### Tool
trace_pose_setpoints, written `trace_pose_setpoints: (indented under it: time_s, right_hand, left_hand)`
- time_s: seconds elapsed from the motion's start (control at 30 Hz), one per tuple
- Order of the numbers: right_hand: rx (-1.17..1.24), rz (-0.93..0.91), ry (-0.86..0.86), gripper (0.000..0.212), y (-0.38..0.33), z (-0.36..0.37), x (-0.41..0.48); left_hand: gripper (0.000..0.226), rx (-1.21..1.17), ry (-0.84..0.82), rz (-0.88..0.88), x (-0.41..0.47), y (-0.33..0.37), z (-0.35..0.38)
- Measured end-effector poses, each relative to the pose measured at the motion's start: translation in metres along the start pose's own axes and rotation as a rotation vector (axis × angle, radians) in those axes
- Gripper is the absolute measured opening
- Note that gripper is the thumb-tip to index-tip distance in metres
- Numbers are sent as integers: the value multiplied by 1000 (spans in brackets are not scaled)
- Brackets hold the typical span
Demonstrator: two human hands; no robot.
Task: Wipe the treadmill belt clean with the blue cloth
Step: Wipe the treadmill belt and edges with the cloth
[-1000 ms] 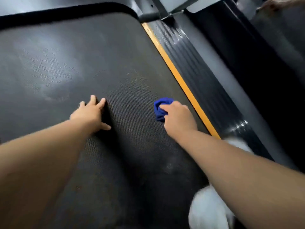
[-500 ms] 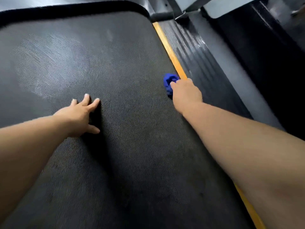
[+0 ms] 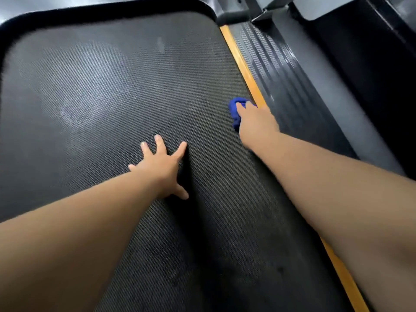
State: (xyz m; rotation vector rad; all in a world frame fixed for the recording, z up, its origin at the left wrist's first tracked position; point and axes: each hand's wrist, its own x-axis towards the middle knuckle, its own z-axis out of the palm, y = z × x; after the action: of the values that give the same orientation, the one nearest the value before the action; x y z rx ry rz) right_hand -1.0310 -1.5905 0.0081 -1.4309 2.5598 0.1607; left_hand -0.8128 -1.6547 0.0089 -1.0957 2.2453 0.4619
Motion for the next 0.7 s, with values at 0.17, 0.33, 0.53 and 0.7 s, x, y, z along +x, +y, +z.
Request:
trace_pose_setpoints:
  time_s: [0.17, 0.33, 0.53, 0.7]
  right_hand:
    - [-101, -13, -174, 26, 13, -4, -69]
    - [100, -1, 81, 31, 22, -33, -15]
    - [-23, 19, -72, 74, -5, -7, 52]
    - [-90, -137, -54, 41, 12, -7, -24]
  left_hand:
    - [130, 5, -26, -17, -4, 5, -3]
    - [131, 11, -24, -32, -3, 3, -4]
    - [132, 27, -14, -26, 1, 2, 1]
    - [130, 5, -32, -26, 0, 3, -4]
